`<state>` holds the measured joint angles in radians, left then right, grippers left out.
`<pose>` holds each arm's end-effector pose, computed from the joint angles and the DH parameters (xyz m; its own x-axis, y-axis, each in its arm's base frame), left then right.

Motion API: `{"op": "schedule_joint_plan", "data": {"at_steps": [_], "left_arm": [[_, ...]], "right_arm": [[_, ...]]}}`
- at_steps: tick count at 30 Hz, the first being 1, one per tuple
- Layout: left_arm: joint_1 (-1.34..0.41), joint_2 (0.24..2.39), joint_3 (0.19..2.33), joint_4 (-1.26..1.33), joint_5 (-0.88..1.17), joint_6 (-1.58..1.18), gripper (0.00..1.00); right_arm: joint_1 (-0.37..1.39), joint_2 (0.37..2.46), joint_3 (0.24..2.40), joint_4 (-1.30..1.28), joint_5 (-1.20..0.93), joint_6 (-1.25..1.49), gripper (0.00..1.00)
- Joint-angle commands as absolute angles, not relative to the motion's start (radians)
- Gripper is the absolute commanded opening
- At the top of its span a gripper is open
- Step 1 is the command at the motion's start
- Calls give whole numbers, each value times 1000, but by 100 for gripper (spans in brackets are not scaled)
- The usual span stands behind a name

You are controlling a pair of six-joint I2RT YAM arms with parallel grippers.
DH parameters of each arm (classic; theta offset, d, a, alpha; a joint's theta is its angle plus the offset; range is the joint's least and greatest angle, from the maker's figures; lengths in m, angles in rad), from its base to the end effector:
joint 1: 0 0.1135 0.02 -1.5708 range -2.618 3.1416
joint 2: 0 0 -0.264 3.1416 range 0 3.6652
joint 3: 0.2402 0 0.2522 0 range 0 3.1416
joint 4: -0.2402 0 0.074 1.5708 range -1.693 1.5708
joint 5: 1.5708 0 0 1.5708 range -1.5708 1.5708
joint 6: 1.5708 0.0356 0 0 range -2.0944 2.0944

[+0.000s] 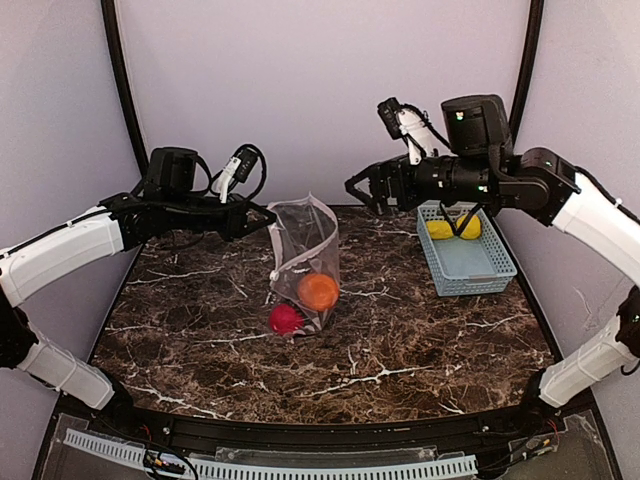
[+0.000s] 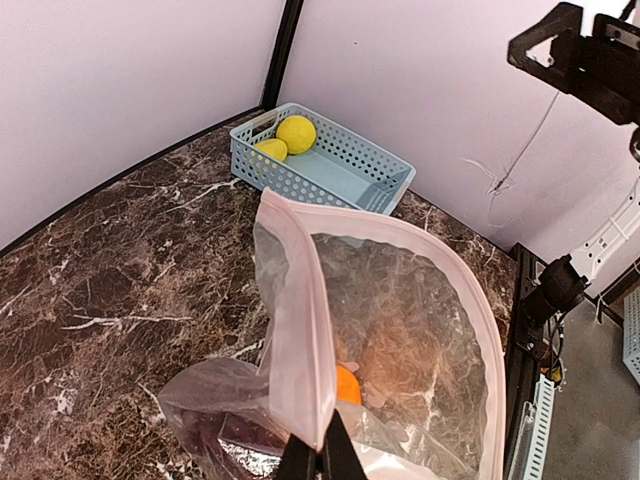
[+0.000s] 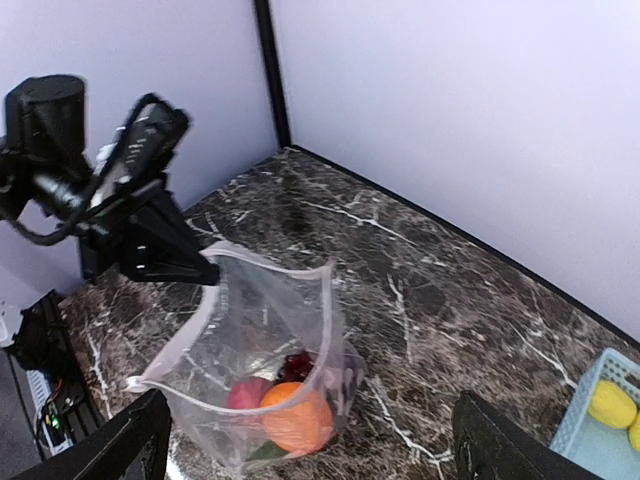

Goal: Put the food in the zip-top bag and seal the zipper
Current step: Place the fake fruit in the zipper food storage bag, then pick up the fake fruit from the bin.

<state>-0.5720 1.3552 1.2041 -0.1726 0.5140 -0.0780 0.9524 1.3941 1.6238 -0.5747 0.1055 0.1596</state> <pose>0.2548 -0.1848 0.3604 -0.3339 0.1343 -0.9330 0.8398 0.4918 -0.2298 0.1778 0.2434 0.4506 -0.3132 -0.1676 -0.9348 -0.7121 0.6927 0.1144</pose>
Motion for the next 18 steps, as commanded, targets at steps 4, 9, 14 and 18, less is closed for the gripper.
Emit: {"op": "schedule_joint_plan", "data": {"at_steps": [4, 9, 14, 18], "left_arm": [[-570, 1316, 1186, -156, 507, -63, 1], [-571, 1316, 1186, -156, 509, -64, 1], [-571, 1314, 1187, -157, 511, -62, 1], [-571, 1312, 1189, -159, 511, -60, 1]], "right_arm": [[714, 1316, 1464, -582, 197, 275, 97], [532, 1342, 1382, -590, 186, 305, 97], [341, 1439, 1361, -584, 135, 302, 95], [231, 1540, 1353, -533, 58, 313, 93]]}}
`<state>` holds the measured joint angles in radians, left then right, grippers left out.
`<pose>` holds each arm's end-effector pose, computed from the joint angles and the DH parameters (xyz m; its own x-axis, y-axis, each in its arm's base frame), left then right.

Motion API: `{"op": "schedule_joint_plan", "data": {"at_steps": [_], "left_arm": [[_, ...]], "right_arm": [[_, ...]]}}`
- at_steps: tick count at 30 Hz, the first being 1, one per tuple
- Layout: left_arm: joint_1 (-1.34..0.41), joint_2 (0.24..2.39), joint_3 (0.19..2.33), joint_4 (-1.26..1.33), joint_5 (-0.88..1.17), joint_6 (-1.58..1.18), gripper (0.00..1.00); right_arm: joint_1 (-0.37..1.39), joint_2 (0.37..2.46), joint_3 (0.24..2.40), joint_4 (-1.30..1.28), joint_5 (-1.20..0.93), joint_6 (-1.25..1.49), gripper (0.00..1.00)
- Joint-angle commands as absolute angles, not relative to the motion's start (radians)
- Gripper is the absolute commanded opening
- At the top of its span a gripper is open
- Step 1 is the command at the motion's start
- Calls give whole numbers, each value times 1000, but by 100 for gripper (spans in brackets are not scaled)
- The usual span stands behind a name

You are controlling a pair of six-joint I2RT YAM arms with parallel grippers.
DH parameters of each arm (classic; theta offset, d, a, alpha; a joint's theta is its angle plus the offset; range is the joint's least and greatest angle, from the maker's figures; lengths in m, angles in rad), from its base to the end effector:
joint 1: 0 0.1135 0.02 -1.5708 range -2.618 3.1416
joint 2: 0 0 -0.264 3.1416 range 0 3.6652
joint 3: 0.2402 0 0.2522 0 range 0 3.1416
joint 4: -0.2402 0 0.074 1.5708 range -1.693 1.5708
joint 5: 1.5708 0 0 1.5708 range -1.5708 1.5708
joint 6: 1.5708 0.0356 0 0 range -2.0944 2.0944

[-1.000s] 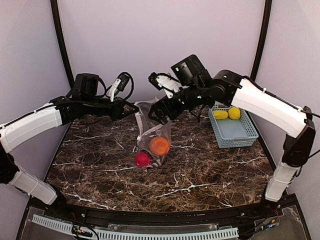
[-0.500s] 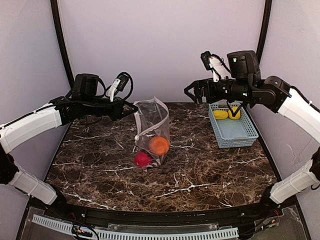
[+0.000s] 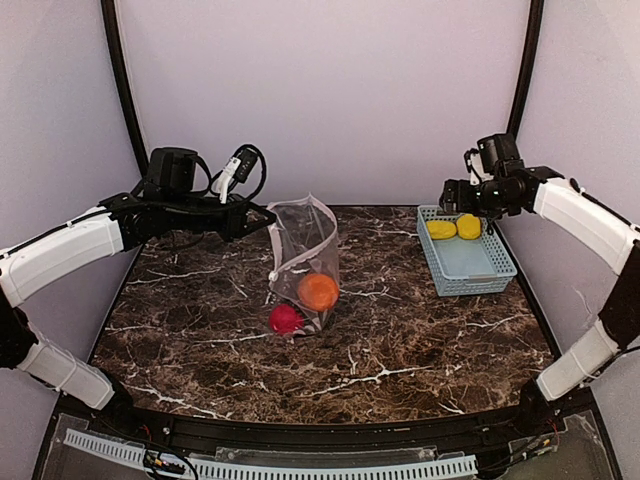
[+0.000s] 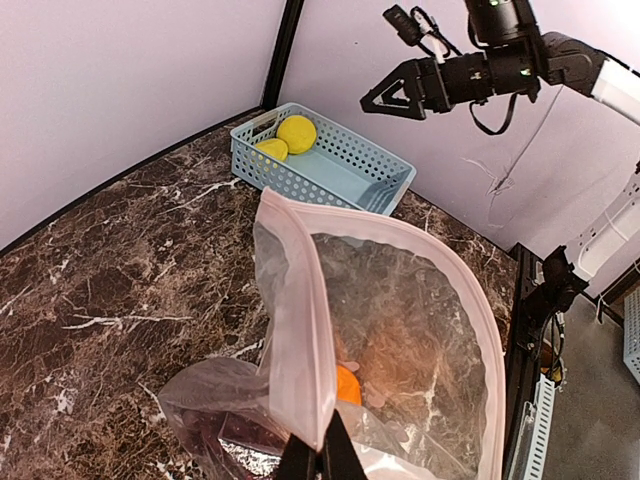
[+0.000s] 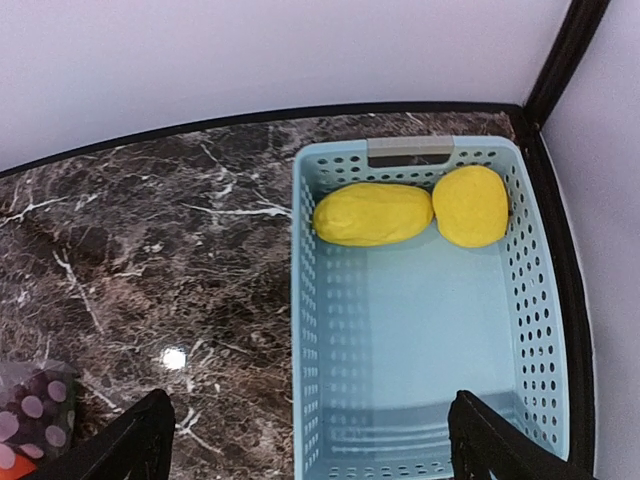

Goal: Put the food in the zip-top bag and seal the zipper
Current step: Pick up the fake fruit from the bin.

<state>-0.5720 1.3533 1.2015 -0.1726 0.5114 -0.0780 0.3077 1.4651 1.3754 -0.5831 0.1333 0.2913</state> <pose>0.2544 -0.1845 0.3601 -0.3344 0.1344 -0.9328 0.8386 0.4941 -0.2294 0.3130 0.0945 0.3457 -0.6266 0.0995 -0.7729 -0.0221 0.9891 0.1453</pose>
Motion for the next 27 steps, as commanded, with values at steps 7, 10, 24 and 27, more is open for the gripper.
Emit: {"op": "schedule_joint_plan", "data": {"at_steps": [7, 10, 24, 27], "left_arm": [[-571, 1315, 1190, -164, 507, -55, 1], [-570, 1316, 1190, -165, 505, -53, 1], [-570, 1318, 1193, -172, 499, -46, 1], [-571, 1319, 1193, -173, 500, -46, 1]], "right_arm": [[129, 1711, 1401, -455, 39, 348, 89], [119, 1795, 1452, -448, 113, 329, 89], [65, 2089, 1675, -467, 249, 261, 88], [56, 2133, 1721, -480, 250, 253, 88]]}}
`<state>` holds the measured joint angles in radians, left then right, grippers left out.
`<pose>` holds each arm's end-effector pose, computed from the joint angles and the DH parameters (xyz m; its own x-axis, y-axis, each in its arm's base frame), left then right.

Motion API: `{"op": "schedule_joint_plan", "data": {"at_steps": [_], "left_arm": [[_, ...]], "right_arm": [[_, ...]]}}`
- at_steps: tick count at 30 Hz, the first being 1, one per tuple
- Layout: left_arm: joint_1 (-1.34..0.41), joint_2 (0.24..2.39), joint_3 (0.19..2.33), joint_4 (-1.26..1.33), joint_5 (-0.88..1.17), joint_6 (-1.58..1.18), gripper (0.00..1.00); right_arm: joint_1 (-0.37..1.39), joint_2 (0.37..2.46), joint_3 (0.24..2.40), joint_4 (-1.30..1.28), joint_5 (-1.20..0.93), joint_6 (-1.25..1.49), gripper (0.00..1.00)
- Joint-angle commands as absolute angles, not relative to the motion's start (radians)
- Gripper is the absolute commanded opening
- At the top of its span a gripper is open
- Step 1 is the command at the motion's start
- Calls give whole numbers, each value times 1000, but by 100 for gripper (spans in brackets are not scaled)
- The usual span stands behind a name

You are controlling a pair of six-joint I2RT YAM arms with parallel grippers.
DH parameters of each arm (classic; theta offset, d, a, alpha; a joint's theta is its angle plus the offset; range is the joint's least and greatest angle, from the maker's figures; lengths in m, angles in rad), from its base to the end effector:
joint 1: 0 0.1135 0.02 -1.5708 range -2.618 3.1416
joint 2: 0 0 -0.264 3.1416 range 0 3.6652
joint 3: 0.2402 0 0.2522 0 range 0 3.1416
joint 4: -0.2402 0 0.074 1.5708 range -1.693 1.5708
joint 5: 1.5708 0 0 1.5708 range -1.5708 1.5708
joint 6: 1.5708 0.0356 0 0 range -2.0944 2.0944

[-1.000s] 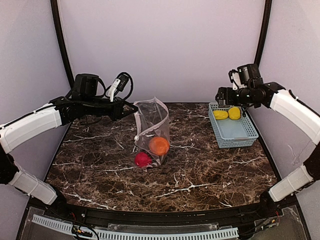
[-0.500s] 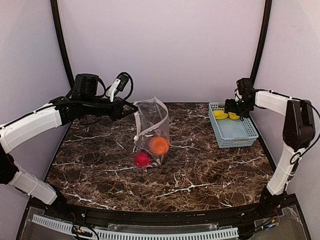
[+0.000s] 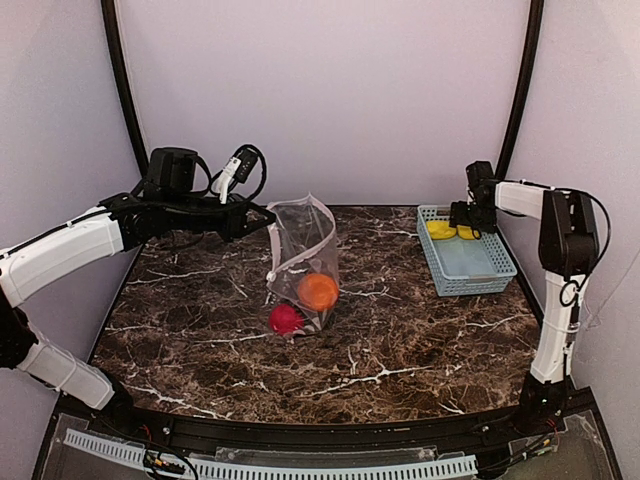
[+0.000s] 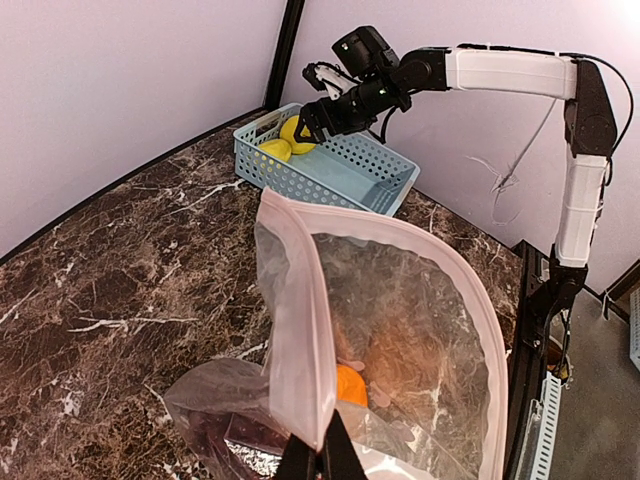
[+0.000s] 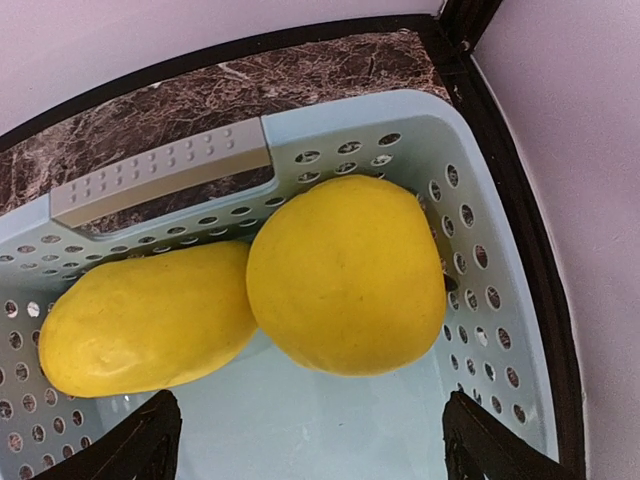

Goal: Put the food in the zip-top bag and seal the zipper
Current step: Pick up the fake fruit from the bin.

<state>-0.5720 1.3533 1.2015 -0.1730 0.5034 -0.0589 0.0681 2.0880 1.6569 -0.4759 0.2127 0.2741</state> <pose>0.2547 -0.1844 0.3600 -0.3184 0.1437 -0.9370 0.8413 0.4983 -0.2095 0.4646 0.0242 0.2094 -0.7394 0.2148 -0.6381 0.2736 0.9618 0.0067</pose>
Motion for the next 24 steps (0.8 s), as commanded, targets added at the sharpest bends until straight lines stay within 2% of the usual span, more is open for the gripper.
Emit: {"op": "schedule_joint_plan", "data": {"at_steps": [1, 10, 24], "left_arm": [[-570, 1320, 1194, -173, 500, -45, 1], [-570, 1321, 1195, -173, 504, -46, 1], [-570, 1318, 1195, -172, 509, -47, 1]], "right_arm": [[53, 2148, 1734, -484, 247, 250, 88], [38, 2246, 1858, -526, 240, 228, 90], [32, 2309, 1923, -548, 276, 218, 86]]}}
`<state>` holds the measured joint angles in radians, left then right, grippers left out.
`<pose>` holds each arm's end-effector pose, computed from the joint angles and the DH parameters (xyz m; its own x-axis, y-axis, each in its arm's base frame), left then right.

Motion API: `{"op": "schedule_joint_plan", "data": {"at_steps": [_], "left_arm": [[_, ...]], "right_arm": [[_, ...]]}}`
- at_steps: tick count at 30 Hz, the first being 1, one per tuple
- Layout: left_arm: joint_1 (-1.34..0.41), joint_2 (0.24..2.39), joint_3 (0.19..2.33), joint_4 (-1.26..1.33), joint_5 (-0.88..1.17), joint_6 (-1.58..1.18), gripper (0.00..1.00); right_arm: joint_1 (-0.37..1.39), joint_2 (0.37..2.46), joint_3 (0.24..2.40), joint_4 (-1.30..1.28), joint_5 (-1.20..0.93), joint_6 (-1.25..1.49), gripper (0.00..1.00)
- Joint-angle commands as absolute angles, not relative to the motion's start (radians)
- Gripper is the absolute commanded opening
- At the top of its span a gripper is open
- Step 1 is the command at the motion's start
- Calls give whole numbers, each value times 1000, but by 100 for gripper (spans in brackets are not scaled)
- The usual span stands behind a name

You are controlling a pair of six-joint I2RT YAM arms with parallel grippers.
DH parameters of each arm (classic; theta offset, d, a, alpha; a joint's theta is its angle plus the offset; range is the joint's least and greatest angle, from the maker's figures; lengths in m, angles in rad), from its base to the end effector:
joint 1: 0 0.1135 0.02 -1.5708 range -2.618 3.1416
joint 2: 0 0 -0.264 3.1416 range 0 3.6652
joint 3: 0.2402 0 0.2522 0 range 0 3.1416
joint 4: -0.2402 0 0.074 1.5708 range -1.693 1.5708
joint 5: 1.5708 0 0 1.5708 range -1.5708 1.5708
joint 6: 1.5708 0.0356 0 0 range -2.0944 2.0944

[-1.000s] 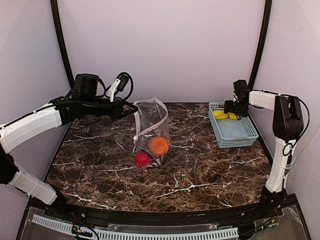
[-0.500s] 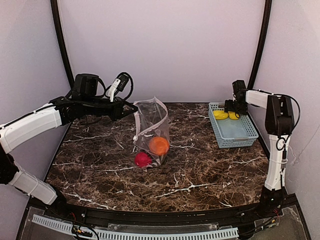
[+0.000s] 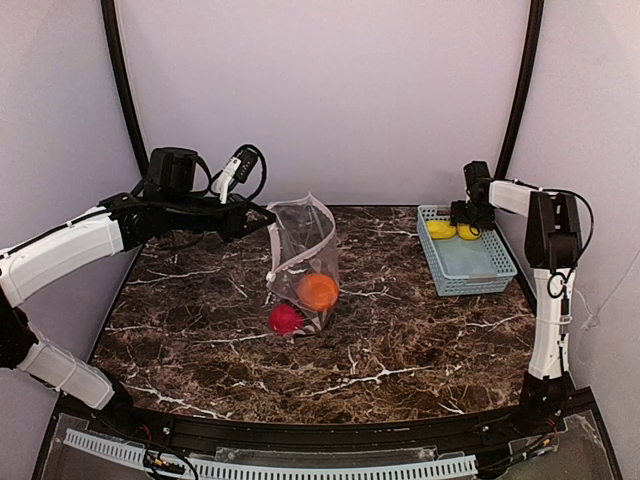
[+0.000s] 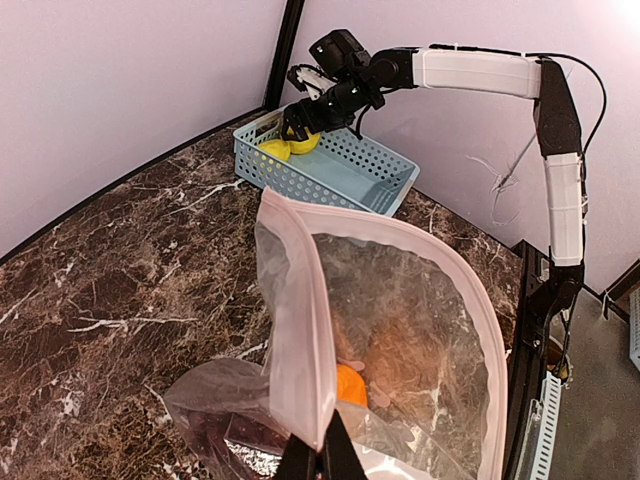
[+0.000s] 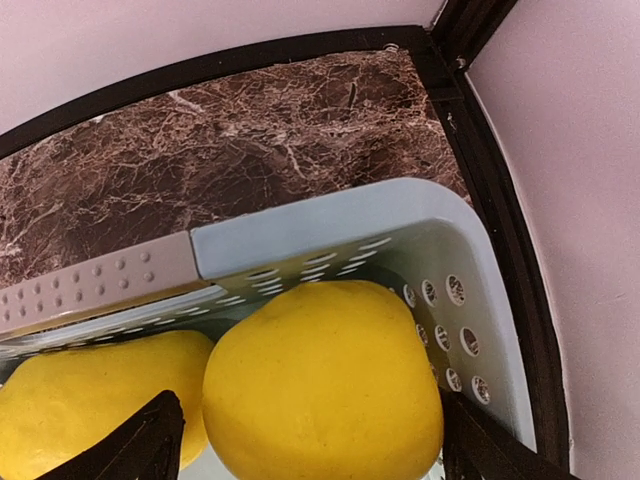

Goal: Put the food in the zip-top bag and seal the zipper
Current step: Pick up the fake fruit from the bin.

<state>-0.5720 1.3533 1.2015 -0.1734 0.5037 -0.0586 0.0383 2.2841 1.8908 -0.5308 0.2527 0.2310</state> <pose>0.2546 -0.1844 0.3599 -0.3185 0.1440 -0.9369 0.8415 0.4981 -0.2094 0.5073 0.0105 0.1881 -0.7503 0.1931 -0.6322 0.2931 0.9544 -0.0563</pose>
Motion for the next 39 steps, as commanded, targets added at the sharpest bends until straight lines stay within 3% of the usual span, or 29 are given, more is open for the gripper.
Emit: {"op": "schedule_joint_plan", "data": {"at_steps": [1, 11, 19, 29, 39], "left_arm": [[-570, 1319, 1195, -173, 509, -48, 1], [-571, 1315, 1195, -173, 511, -47, 1], [-571, 1316, 1195, -172, 509, -48, 1], [-571, 1325, 1193, -166, 518, -52, 1], [-571, 1325, 1190, -164, 519, -52, 1]], "right_arm": [[33, 2314, 1925, -549, 276, 217, 86], [33, 2318, 1936, -555, 275, 212, 72], [33, 2254, 1888, -539, 249, 221, 69], [38, 1915, 1567, -449, 190, 226, 68], [157, 1451, 1264, -390, -163, 185, 66]]}}
